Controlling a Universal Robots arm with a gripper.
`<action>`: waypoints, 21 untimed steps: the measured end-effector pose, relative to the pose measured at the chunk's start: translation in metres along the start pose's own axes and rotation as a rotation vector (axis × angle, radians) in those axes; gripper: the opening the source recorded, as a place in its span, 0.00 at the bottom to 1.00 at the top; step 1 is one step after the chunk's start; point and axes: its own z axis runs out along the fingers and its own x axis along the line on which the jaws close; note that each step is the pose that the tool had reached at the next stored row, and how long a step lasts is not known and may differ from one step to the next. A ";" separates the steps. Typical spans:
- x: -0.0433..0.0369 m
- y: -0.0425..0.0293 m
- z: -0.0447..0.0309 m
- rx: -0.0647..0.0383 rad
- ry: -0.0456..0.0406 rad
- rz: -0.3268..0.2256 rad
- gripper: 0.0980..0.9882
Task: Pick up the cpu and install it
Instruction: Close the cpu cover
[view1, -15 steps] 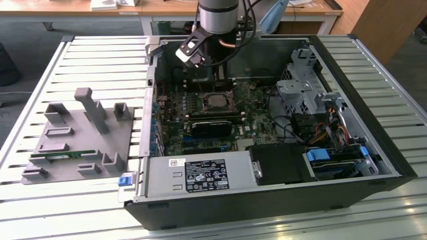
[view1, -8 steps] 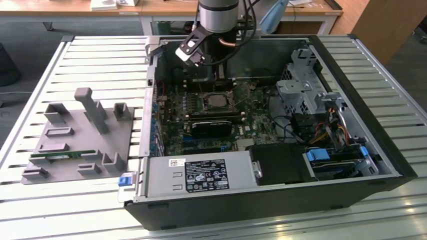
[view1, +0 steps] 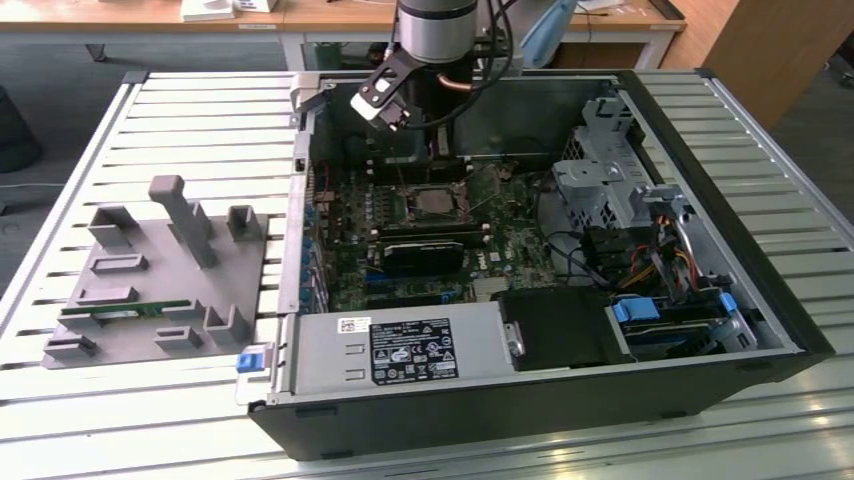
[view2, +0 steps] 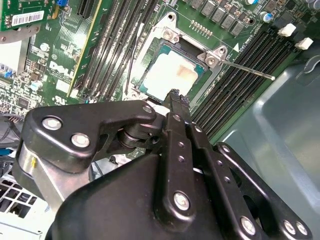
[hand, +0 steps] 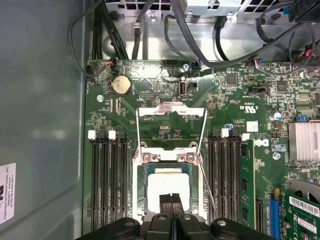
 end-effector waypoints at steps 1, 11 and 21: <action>0.0000 0.0000 -0.0004 0.000 0.0001 0.000 0.01; -0.0004 0.0015 -0.0211 0.002 0.0000 0.000 0.01; -0.0023 0.0032 -0.0453 0.007 -0.0009 0.000 0.01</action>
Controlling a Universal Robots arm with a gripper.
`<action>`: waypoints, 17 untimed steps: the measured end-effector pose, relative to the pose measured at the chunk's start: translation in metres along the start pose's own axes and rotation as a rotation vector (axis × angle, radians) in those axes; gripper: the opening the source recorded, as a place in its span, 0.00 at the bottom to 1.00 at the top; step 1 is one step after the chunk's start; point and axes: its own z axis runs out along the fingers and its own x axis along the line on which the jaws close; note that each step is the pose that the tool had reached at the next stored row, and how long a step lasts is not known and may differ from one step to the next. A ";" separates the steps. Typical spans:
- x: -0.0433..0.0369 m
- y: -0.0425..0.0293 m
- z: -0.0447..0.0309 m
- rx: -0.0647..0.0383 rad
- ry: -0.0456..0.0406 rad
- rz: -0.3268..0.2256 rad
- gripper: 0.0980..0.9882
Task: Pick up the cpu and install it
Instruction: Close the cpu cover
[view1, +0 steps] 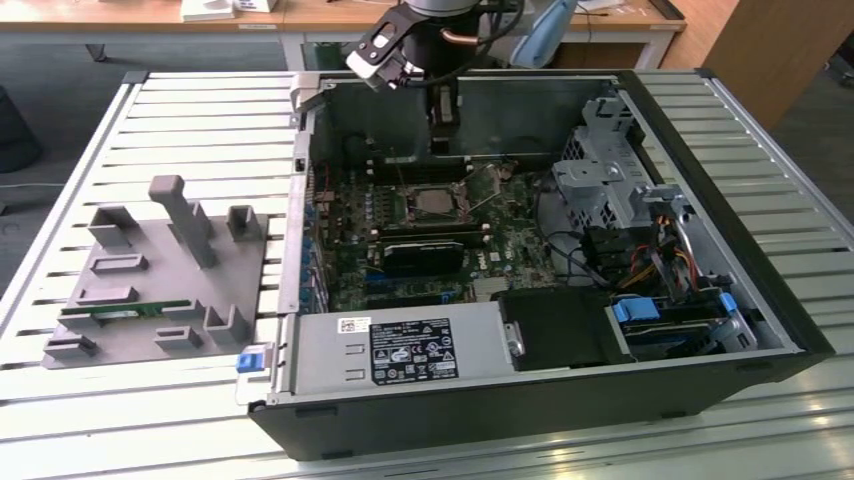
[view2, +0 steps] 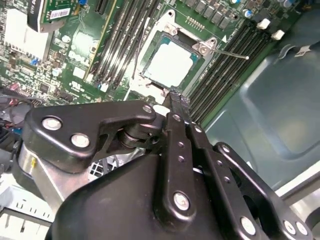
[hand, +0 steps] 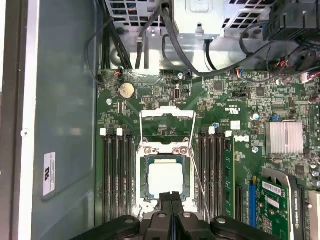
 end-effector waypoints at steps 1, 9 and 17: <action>-0.0016 -0.0001 0.0000 0.000 0.0000 0.000 0.01; -0.0131 0.0016 0.0004 0.001 -0.0001 0.000 0.01; -0.0130 0.0187 0.0006 0.020 -0.0007 0.000 0.01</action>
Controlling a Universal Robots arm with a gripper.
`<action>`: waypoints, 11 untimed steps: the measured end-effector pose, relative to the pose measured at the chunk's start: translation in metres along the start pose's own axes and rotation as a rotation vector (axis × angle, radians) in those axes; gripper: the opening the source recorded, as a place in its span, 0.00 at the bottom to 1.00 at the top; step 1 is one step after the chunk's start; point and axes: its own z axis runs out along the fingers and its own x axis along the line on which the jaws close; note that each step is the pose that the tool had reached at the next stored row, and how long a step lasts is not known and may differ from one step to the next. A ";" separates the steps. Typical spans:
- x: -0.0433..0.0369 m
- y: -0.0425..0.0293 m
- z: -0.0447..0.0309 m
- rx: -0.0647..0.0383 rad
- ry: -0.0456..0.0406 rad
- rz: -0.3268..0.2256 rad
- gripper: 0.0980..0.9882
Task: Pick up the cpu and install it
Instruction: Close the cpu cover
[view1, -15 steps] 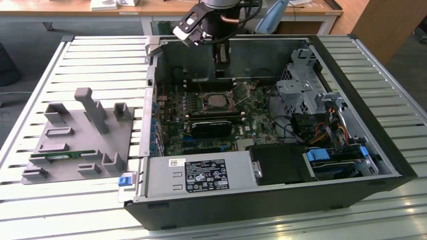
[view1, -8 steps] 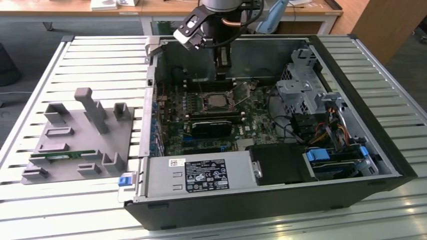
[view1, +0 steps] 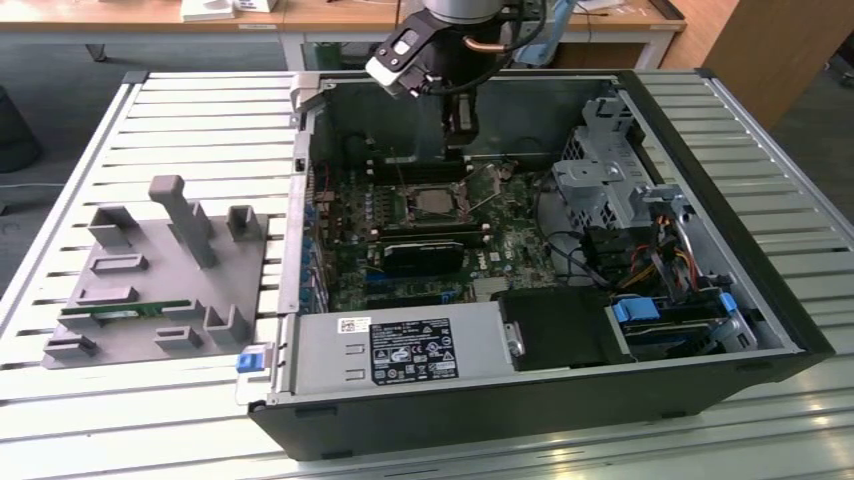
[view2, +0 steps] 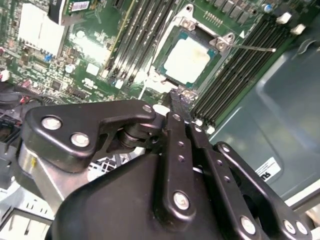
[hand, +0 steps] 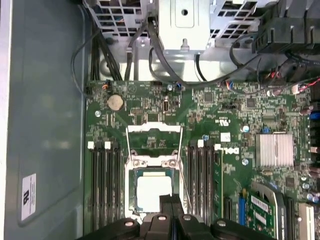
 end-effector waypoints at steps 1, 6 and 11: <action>0.0000 0.0001 -0.0011 0.002 0.0000 0.000 0.01; 0.0000 0.0014 -0.0034 0.005 0.0002 0.000 0.01; 0.0001 0.0089 -0.0028 0.005 0.0002 0.000 0.01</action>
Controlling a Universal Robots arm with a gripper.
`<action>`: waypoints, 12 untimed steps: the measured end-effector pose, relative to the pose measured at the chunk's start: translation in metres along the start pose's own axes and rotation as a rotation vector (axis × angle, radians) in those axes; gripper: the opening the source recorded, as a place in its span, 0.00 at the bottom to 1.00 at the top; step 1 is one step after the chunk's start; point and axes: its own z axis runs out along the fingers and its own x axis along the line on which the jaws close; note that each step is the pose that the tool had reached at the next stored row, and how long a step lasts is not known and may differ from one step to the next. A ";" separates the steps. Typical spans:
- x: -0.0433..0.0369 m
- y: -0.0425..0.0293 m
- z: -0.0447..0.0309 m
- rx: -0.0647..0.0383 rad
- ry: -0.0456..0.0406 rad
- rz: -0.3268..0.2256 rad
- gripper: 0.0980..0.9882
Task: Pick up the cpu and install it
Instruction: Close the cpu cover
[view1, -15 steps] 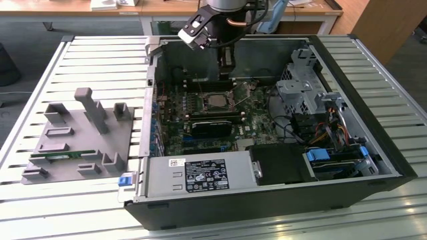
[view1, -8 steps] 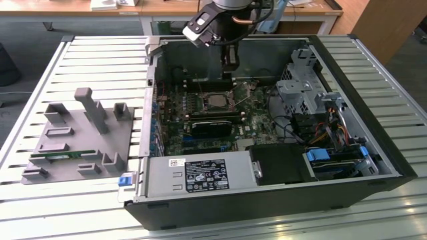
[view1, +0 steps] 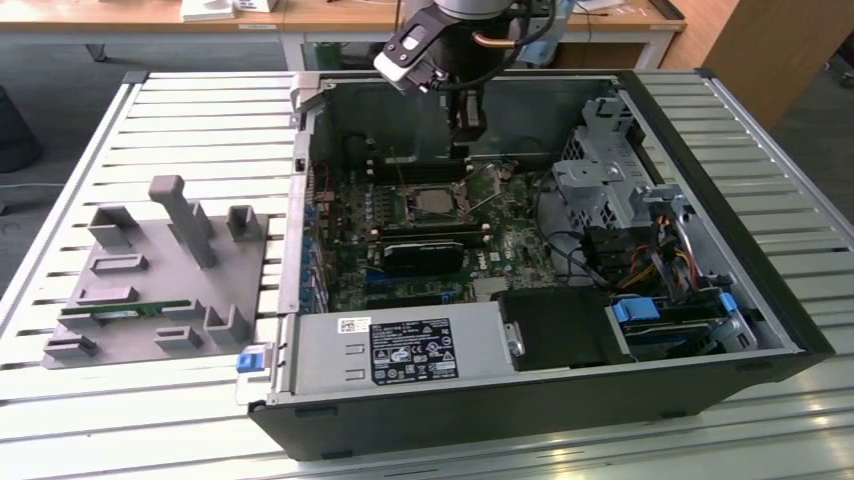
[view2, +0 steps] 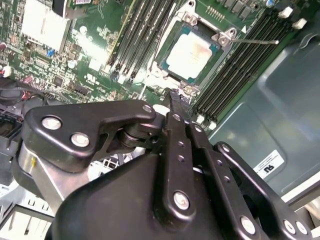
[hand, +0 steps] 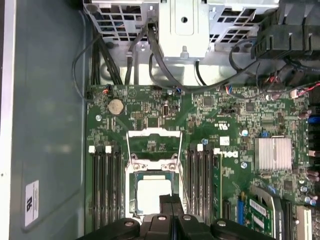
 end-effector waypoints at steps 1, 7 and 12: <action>0.0000 0.0014 0.0001 0.000 0.0000 0.000 0.01; 0.0002 0.0101 0.0006 0.004 -0.0001 0.000 0.01; 0.0003 0.0144 0.0008 0.004 -0.0001 0.000 0.01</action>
